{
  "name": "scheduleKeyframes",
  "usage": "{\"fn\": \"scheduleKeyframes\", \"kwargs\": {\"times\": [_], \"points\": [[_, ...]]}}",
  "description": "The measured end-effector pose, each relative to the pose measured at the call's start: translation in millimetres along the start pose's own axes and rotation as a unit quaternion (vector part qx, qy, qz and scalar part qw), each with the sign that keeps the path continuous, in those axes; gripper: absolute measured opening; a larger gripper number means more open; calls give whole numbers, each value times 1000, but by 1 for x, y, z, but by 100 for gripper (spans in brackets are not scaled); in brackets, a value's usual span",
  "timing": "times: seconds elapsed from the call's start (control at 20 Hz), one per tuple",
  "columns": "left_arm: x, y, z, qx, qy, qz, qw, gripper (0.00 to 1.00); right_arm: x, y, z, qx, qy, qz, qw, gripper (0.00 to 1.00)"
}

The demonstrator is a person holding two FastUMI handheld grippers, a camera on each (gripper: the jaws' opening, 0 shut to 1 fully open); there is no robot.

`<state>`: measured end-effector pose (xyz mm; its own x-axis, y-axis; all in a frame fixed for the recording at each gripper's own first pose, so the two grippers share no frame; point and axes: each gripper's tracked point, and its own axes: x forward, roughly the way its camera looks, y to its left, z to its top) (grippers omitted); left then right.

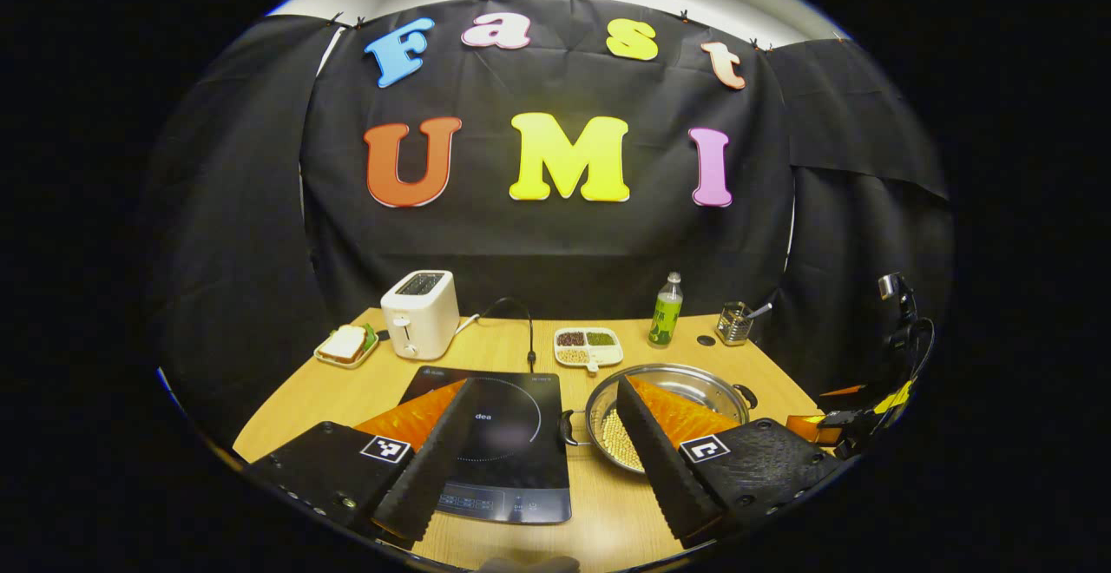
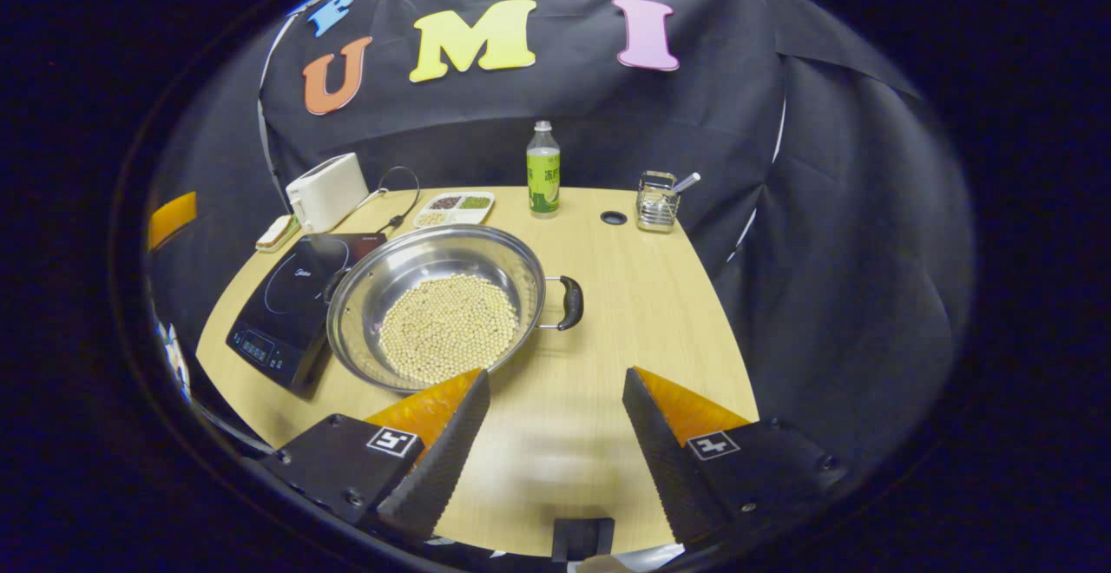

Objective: First push the handle of the pot to place it horizontally, then grasp the pot with both hands and set it on the induction cooktop.

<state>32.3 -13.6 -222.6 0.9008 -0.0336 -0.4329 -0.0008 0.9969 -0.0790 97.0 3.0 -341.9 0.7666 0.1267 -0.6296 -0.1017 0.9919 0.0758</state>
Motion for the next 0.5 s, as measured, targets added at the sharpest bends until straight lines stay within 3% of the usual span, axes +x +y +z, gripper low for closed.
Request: {"fn": "scheduleKeyframes", "kwargs": {"times": [0.5], "points": [[111,-32,-93,-4,120,14,993,96,91,5,30,2,36,32,999,100]]}}
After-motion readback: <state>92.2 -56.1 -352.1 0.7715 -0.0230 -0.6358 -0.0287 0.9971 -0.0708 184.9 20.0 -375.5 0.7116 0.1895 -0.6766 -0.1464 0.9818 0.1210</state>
